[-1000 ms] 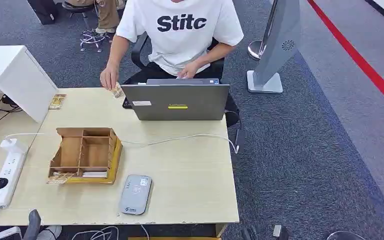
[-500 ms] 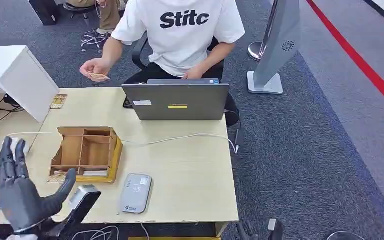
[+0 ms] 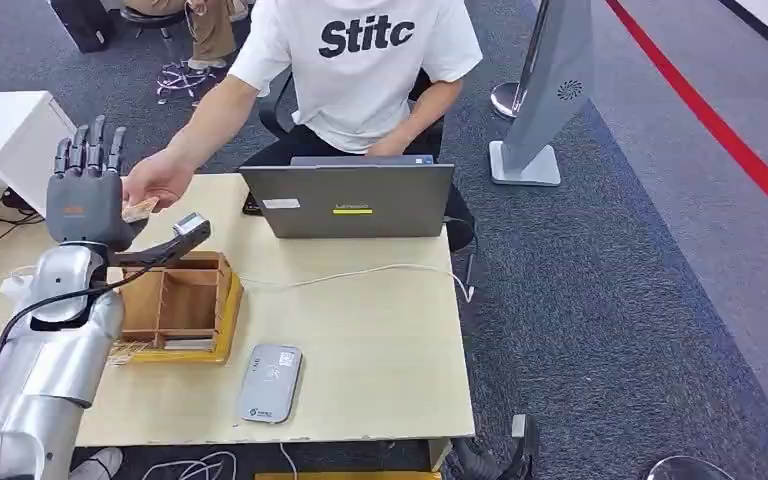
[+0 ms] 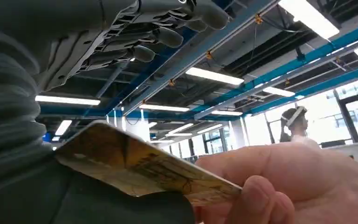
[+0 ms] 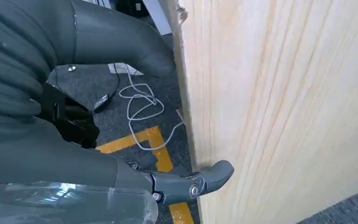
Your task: Pass the card to the sensor for recognition and then transmit it.
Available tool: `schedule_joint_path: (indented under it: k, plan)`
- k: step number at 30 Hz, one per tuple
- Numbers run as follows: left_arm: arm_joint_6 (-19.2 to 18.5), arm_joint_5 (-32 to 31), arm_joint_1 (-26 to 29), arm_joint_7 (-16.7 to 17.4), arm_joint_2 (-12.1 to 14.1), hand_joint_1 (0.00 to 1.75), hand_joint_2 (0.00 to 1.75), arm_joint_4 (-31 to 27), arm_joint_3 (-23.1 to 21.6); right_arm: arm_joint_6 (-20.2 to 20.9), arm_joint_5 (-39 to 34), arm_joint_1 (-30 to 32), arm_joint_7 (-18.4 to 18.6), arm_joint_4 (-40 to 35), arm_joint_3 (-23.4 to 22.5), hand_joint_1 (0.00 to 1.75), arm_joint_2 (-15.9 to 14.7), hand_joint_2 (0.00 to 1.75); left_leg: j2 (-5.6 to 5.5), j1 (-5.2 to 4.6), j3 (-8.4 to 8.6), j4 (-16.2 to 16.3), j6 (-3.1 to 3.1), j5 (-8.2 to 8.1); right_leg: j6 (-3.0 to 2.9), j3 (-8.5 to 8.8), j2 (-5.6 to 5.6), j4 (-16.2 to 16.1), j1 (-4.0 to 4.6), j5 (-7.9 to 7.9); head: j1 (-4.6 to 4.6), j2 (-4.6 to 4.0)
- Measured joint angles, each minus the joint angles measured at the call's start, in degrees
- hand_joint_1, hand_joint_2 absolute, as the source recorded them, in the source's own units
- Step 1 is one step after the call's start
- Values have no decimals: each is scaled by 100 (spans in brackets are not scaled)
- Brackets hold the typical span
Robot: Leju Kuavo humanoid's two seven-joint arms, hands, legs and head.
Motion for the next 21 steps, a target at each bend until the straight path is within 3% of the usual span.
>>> schedule_joint_path:
  k: [5, 6, 7, 21]
  plan:
    - [406, -2, -129, 207, 146, 0, 175, 436, -260, -20, 2, -18, -7, 11, 61, 0, 2, 175, -2, 1, -12, 0, 0, 0, 1, -12, 0, 0, 0, -1, 0, 0]
    - [513, -2, -129, 240, 164, 164, 175, 467, -292, -26, 2, -18, -9, 11, 76, 0, 2, 175, -2, 1, -16, 0, 0, 0, 1, -15, 0, 0, 0, -1, 0, 0]
    - [595, -2, -129, 260, 181, 175, 175, 493, -328, -42, 2, -18, -9, 11, 87, 0, 2, 175, -2, 1, -19, 0, 0, 0, 1, -18, -1, 0, 0, -1, 0, 0]
    - [697, -2, -118, 260, 223, 175, 175, 557, -389, -46, 0, -18, -24, 11, 122, 0, 2, 175, -5, 1, -26, 0, 0, 0, 1, -22, -3, 0, 0, -1, 0, 0]
